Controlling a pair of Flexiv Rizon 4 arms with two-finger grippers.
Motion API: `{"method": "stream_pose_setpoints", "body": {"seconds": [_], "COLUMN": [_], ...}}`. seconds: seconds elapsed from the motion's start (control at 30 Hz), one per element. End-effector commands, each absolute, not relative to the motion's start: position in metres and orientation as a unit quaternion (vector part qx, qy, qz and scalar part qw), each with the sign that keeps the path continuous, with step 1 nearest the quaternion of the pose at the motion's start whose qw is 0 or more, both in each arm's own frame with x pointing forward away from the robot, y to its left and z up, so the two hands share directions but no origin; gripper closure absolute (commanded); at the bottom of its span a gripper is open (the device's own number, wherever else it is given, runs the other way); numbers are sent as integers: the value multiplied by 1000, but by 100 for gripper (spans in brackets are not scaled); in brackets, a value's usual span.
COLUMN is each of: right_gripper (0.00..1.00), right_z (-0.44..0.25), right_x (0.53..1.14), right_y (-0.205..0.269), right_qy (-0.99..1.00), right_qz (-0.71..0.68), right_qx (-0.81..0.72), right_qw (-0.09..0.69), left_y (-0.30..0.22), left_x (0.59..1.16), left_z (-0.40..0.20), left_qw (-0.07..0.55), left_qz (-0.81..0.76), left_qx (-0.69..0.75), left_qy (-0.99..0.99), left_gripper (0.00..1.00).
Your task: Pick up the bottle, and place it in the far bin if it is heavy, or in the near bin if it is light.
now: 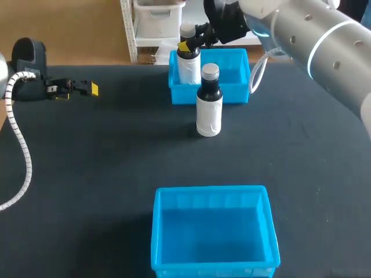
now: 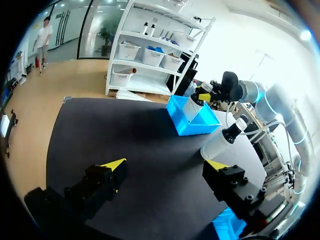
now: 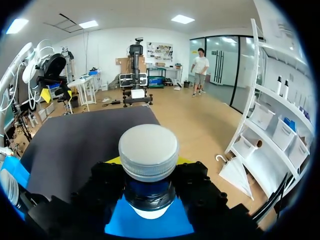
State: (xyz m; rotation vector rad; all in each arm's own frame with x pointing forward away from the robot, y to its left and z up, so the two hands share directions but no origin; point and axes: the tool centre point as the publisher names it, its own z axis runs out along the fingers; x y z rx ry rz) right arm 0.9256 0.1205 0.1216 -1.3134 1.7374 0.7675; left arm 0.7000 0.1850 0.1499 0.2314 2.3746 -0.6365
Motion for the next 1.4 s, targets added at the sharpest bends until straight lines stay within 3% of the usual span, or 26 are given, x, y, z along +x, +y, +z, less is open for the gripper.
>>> {"method": "stream_pose_setpoints", "body": {"seconds": [0.03, 0.1, 0.17, 0.2, 0.23, 0.27, 0.3, 0.73, 1.4], "right_gripper": [100, 97, 71, 68, 57, 19, 0, 0, 0], "right_z": [122, 122, 122, 121, 121, 121, 121, 125, 150], "right_x": [939, 939, 939, 939, 939, 939, 939, 933, 879], "right_y": [124, 124, 124, 124, 124, 123, 123, 101, -22], "right_qy": [593, 593, 594, 594, 594, 595, 595, 607, 660], "right_qz": [464, 464, 464, 463, 463, 463, 463, 452, 397], "right_qx": [-605, -605, -605, -605, -606, -606, -606, -602, -563], "right_qw": [259, 258, 257, 257, 255, 254, 253, 254, 299], "left_y": [185, 185, 185, 185, 185, 185, 185, 185, 185], "left_x": [700, 700, 700, 700, 700, 700, 700, 700, 700], "left_z": [150, 150, 150, 150, 150, 150, 150, 150, 150], "left_qw": [330, 330, 330, 330, 330, 330, 330, 330, 330], "left_qz": [-243, -243, -243, -243, -243, -243, -243, -243, -243], "left_qx": [88, 88, 88, 88, 88, 88, 88, 88, 88], "left_qy": [908, 908, 908, 908, 908, 908, 908, 908, 908], "left_gripper": [0, 0, 0, 0, 0, 0, 0, 0, 0]}}
